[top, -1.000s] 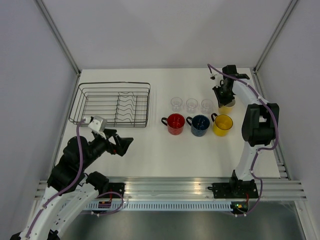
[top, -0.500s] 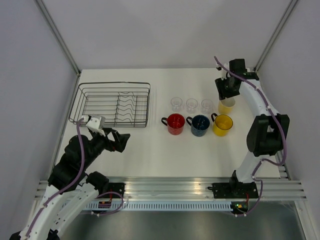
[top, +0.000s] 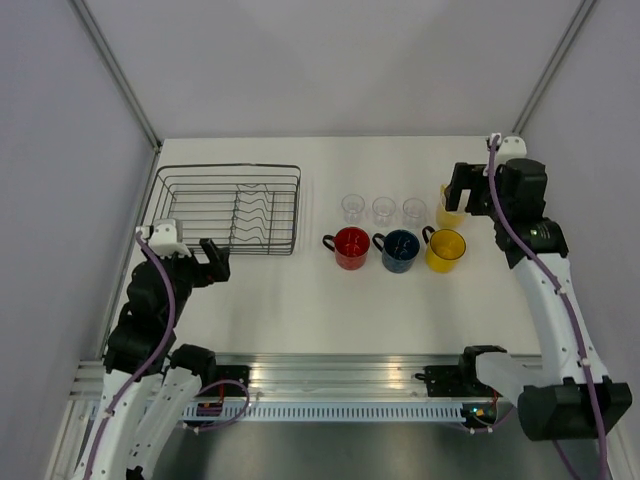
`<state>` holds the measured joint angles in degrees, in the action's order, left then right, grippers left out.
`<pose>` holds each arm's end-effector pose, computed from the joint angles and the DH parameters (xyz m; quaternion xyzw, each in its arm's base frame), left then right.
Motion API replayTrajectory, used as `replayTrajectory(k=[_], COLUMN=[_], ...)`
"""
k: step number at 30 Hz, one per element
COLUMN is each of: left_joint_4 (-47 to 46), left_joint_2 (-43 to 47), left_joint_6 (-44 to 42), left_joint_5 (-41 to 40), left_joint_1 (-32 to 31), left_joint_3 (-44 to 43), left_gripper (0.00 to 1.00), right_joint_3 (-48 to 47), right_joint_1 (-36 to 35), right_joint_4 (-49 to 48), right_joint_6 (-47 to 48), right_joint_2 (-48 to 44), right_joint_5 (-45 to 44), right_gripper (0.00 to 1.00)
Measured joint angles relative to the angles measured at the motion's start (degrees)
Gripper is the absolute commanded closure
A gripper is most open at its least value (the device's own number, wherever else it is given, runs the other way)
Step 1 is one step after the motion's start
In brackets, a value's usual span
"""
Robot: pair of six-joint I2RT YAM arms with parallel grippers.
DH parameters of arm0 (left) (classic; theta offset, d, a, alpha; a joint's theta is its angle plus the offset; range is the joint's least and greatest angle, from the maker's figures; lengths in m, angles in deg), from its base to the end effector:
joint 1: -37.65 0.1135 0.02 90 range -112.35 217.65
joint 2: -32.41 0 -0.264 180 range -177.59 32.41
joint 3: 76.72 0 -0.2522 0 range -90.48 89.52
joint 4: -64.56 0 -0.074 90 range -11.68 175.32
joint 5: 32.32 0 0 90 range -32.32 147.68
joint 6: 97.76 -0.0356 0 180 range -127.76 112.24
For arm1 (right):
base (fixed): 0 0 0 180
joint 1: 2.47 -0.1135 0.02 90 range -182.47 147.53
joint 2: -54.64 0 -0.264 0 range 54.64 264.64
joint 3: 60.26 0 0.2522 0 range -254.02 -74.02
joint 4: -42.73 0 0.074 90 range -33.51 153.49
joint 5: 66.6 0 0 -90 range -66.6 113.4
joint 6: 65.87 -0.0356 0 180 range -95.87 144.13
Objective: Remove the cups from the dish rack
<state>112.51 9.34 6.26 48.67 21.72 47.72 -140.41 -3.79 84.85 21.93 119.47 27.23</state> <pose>0.0929 -0.0207 0.3233 -0.0343 0.7940 -0.0956 0.5993 0.2486 0.0081 0.3697 -0.0110 0.8514 0.0445 0.5226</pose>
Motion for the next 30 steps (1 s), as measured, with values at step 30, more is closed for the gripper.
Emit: replayTrajectory(k=[30], left_joint_4=[11.1], left_joint_2=[7.8], left_joint_6=[-5.2], left_joint_5=[-3.9], left_joint_1=[1.6], left_joint_3=[-17.5], left_gripper=[0.0], right_joint_3=[8.7], right_joint_1=[-6.9], right_joint_4=[17.1], right_joint_6=[-1.0], right_joint_2=[-42.9], right_joint_5=[-9.5], right_gripper=[0.02])
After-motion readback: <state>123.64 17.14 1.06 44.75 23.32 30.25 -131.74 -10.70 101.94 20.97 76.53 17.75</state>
